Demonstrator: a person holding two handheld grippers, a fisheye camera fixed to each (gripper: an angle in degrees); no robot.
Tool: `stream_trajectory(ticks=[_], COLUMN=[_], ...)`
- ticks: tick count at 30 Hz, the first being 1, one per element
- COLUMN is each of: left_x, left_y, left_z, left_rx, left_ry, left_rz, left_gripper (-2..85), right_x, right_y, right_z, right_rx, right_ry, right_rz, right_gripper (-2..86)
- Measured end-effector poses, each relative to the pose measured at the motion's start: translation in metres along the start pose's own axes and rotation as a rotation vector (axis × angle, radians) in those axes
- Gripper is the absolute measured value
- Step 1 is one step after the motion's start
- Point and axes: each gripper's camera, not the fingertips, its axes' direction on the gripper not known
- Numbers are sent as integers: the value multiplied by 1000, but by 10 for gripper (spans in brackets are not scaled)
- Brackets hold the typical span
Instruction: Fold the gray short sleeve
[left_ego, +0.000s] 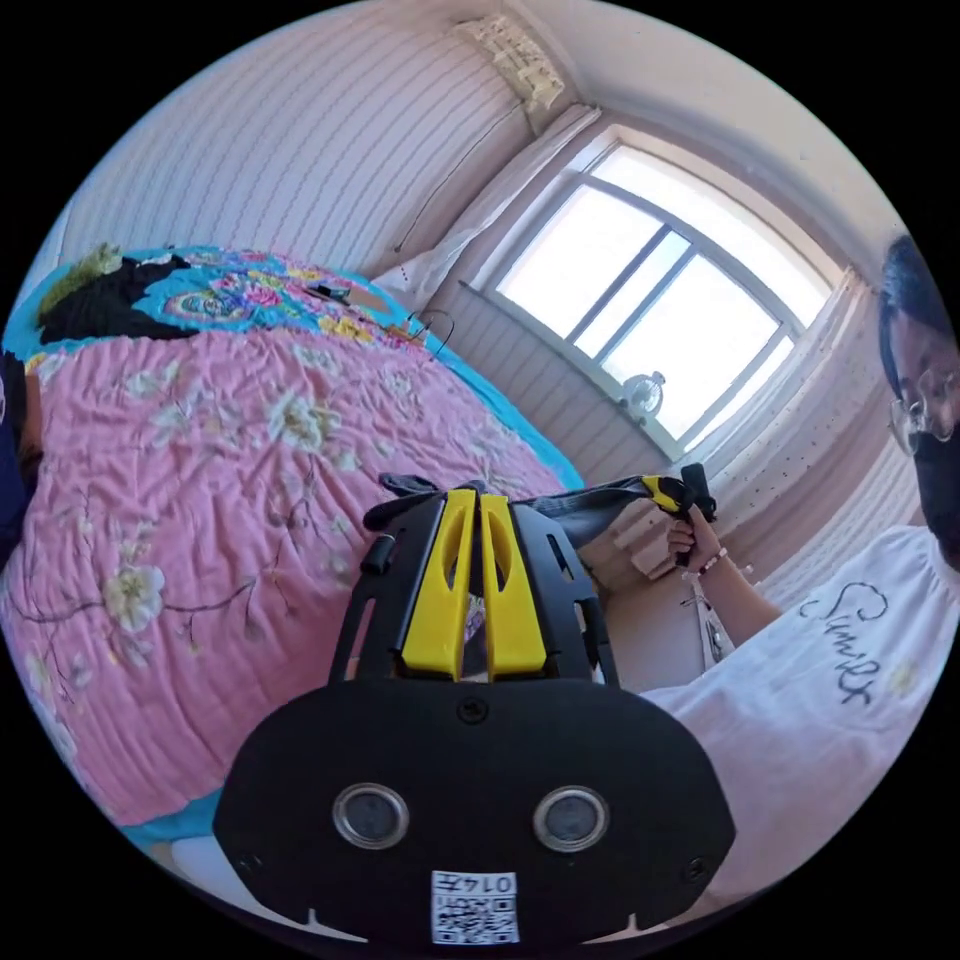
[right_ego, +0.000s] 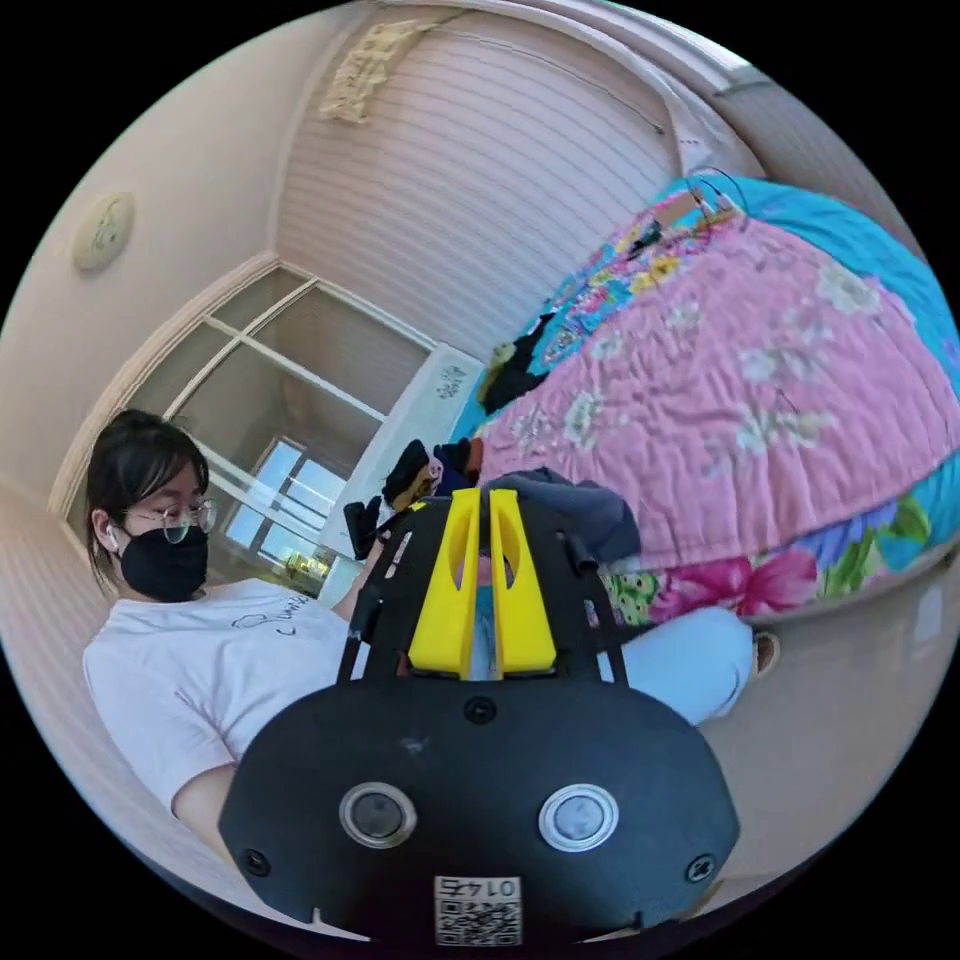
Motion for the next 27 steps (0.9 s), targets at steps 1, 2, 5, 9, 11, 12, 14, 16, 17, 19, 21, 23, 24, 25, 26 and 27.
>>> stream_trajectory(ticks=[1,2,5,9,11,12,14,16,17,19,21,23,24,25,26,27], left_x=[13,26,57,90,114,120,149,172,183,191,187,156,143,111,76,57], left_y=[-20,-38,-76,-99,-107,-109,-114,-117,-119,-125,-136,-163,-172,-191,-213,-225], left_z=[-26,-54,-135,-247,-311,-324,-369,-396,-411,-429,-436,-425,-418,-403,-385,-376], left_rx=[52,104,252,469,558,572,622,657,686,731,749,697,673,620,555,525], left_ry=[15,23,26,10,-51,-62,-79,-136,-167,-183,-197,-232,-242,-267,-315,-352], left_rz=[33,66,126,185,229,242,298,343,371,398,402,326,288,201,125,83], left_gripper=[-10,-10,-10,-10,-10,-10,-10,-10,-10,-10,-10,-10,-10,-10,-10,-10], right_x=[-24,-47,-104,-162,-194,-202,-231,-248,-255,-262,-263,-251,-244,-227,-205,-192], right_y=[-16,-30,-55,-72,-79,-80,-81,-84,-89,-99,-113,-138,-145,-163,-182,-193], right_z=[0,0,0,0,7,11,24,27,28,34,49,92,107,141,175,192], right_rx=[7,14,30,54,35,21,-2,20,33,41,26,-56,-85,-161,-218,-251], right_ry=[-23,-43,-90,-150,-185,-194,-250,-311,-332,-340,-312,-197,-155,-61,34,71], right_rz=[-71,-134,-280,-419,-481,-497,-569,-609,-620,-630,-629,-611,-602,-574,-530,-498], right_gripper=[7,7,7,6,6,6,6,6,6,6,6,6,6,5,5,5])
